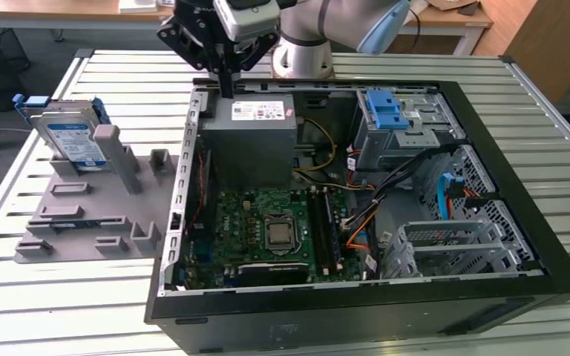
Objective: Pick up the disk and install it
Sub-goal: 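Reach for the disk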
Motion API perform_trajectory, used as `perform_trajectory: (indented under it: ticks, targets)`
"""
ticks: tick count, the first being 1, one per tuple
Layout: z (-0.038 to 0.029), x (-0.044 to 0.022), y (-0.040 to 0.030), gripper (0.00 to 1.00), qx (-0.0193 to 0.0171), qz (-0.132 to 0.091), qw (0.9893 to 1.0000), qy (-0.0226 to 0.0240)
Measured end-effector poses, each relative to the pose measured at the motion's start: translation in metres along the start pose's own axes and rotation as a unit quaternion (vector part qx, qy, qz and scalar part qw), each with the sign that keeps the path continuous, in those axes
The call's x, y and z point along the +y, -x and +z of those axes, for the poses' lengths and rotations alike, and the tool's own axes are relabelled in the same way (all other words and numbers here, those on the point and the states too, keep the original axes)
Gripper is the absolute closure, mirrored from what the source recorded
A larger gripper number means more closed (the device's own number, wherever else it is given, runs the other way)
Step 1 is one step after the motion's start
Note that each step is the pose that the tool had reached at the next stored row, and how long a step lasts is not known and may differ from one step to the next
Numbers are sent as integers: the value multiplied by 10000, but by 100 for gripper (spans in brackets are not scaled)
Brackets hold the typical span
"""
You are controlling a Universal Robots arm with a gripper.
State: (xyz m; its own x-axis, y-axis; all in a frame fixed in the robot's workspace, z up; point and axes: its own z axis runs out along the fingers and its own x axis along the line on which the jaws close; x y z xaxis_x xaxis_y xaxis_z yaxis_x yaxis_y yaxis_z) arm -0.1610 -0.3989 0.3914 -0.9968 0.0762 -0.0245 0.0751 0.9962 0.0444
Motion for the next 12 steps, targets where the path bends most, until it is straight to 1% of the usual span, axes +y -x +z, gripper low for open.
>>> perform_trajectory:
  ticks: [12]
  targets:
    - [4,-4,-48,89,0,0,10000,0]
